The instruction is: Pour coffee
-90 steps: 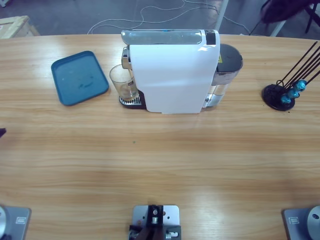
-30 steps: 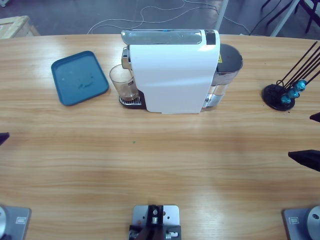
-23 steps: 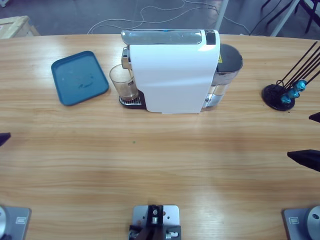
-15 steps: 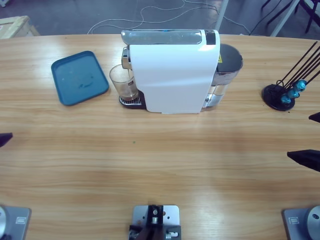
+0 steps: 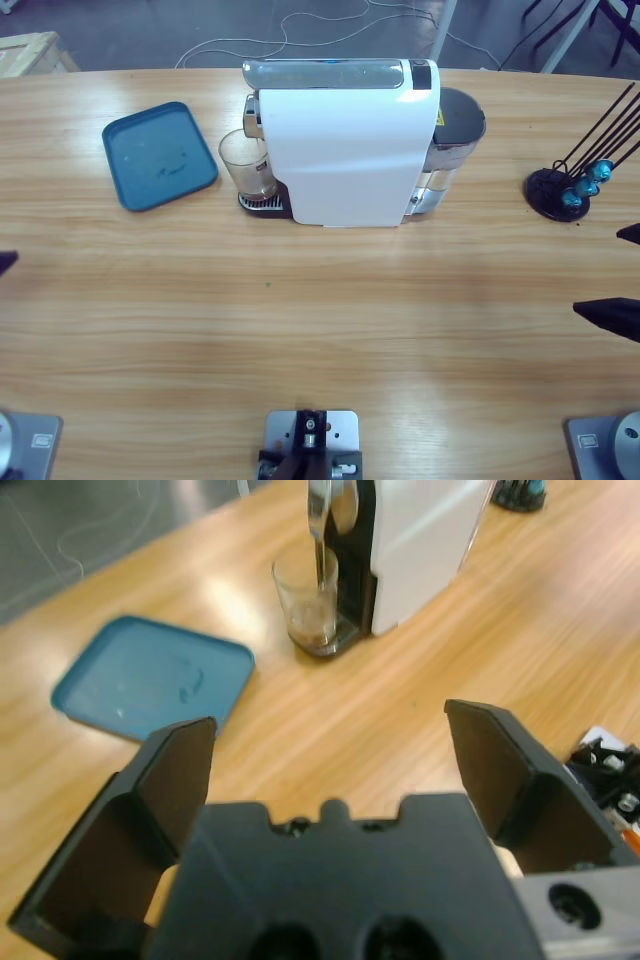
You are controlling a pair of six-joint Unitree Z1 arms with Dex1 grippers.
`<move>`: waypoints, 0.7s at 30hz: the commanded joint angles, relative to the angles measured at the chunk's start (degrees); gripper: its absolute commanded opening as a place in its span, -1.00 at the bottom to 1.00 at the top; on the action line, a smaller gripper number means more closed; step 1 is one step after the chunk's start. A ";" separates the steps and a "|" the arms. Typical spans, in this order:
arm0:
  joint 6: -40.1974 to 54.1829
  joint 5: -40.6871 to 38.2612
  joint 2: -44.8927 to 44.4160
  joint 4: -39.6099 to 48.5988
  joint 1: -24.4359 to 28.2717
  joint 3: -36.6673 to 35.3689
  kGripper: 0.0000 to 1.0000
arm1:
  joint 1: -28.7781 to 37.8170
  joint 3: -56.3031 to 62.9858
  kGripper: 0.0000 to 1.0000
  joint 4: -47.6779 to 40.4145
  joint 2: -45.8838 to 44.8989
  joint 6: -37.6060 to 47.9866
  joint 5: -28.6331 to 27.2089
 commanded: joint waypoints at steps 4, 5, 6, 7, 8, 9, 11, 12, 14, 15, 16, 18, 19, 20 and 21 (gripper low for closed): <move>8.54 2.89 12.15 -14.20 -0.37 3.88 0.99 | 0.43 7.64 1.00 -11.56 3.69 -2.11 -6.41; 8.51 3.22 13.08 -15.18 -0.37 4.24 1.00 | 0.43 7.98 1.00 -12.30 3.44 -2.11 -7.10; 8.31 4.15 14.54 -16.08 -0.37 4.45 1.00 | 0.41 8.19 1.00 -12.85 3.49 -2.18 -7.98; 8.14 4.45 16.02 -16.98 -0.37 4.67 1.00 | 0.34 8.44 1.00 -13.53 3.77 -2.43 -9.10; 8.12 4.45 17.86 -17.98 -0.37 4.85 1.00 | 0.27 8.75 1.00 -14.22 4.04 -2.47 -9.82; 8.07 4.44 19.69 -18.73 -0.37 4.89 1.00 | 0.25 9.10 1.00 -14.85 4.23 -2.47 -10.21; 7.72 4.38 23.75 -21.12 -0.37 4.96 1.00 | 0.25 10.00 1.00 -15.89 4.23 -2.47 -10.26; 7.45 4.47 25.93 -22.51 -0.37 4.96 1.00 | 0.25 10.28 1.00 -16.20 4.07 -2.47 -10.23; 6.92 4.82 30.03 -25.54 -0.37 4.85 1.00 | 0.25 10.62 1.00 -16.64 4.06 -2.47 -10.14; 6.96 4.93 31.43 -26.47 -0.37 4.75 0.99 | 0.25 10.70 1.00 -16.77 4.20 -2.47 -10.09; 6.98 5.14 32.54 -27.12 -0.37 4.64 0.98 | 0.25 10.74 1.00 -16.85 4.35 -2.48 -10.09; 6.92 6.76 34.76 -28.79 -0.37 4.78 0.97 | 0.25 10.88 1.00 -17.01 4.39 -2.66 -10.00; 6.64 7.51 36.00 -29.58 -0.37 4.78 0.96 | 0.25 10.93 1.00 -17.03 4.46 -2.73 -10.00; 6.06 8.13 37.02 -30.37 -0.37 4.82 0.96 | 0.25 10.97 1.00 -17.03 4.48 -2.80 -10.00; 5.43 8.15 37.62 -30.88 -0.37 4.89 0.97 | 0.25 11.04 1.00 -17.08 4.55 -2.82 -10.00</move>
